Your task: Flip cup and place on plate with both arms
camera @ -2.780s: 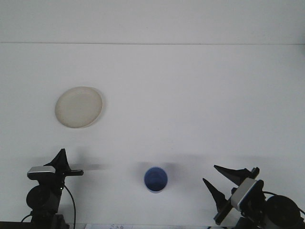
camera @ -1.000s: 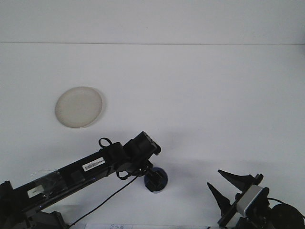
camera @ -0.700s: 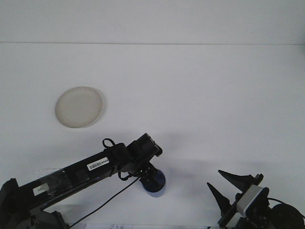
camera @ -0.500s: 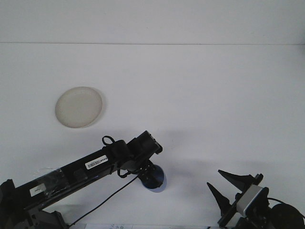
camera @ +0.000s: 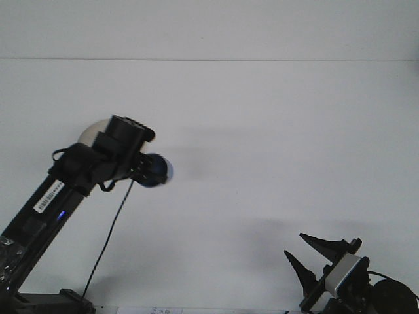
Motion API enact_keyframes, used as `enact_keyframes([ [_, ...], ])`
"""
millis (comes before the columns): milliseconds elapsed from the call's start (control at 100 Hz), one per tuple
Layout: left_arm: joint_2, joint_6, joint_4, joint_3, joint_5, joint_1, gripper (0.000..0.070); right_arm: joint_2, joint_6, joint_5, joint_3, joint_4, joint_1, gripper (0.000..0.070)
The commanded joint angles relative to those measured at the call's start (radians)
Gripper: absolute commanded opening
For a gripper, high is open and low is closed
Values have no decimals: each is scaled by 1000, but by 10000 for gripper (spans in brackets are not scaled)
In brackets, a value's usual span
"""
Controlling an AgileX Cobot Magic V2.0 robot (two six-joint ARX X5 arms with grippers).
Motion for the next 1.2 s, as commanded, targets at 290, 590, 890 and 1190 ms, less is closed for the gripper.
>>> enact_keyframes([
  [290, 180, -11, 150, 15, -2, 455, 7, 2, 8, 3, 4, 3, 8, 353],
  [590, 372, -8, 235, 21, 1, 499, 8, 2, 31, 4, 4, 3, 8, 353],
  [890, 418, -31, 245, 23, 2, 496, 238, 2, 49, 5, 4, 3, 8, 352],
  [1190, 391, -67, 209, 114, 25, 496, 499, 2, 49, 22, 4, -2, 8, 352],
])
